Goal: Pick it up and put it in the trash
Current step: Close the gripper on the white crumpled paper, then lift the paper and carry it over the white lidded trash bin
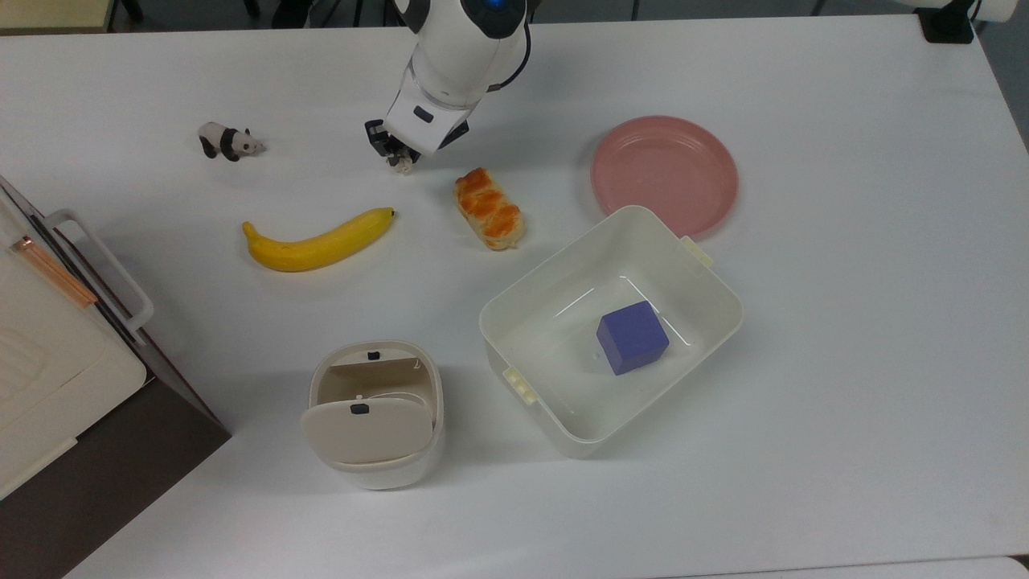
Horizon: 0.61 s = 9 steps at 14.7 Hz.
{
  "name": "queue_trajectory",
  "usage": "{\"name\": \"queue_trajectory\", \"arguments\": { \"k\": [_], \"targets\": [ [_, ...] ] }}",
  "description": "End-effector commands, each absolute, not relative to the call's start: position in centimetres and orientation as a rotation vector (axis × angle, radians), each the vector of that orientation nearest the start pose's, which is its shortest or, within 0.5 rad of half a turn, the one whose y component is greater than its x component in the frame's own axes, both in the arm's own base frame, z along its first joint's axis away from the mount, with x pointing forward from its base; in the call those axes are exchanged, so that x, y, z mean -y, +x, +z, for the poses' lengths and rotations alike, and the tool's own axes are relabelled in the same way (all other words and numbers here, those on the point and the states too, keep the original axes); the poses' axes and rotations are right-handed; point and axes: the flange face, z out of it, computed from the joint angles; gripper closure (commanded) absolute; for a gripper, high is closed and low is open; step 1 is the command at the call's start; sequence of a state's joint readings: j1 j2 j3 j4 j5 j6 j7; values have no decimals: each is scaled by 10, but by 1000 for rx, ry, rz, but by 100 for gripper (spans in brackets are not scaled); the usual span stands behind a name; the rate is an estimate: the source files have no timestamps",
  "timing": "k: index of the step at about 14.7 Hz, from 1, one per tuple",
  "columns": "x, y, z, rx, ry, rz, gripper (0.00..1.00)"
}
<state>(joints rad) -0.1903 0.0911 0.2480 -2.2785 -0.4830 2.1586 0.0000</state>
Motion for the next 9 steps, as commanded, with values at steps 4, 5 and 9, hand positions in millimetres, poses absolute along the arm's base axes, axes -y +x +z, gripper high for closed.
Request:
{"name": "queue_trajectory", "arguments": {
  "k": [4, 5, 9],
  "targets": [
    [-11, 510, 313, 713, -3422, 263, 90],
    [-12, 516, 321, 716, -3426, 241, 91],
    [-12, 555, 388, 625, -3421, 35, 93]
  ]
}}
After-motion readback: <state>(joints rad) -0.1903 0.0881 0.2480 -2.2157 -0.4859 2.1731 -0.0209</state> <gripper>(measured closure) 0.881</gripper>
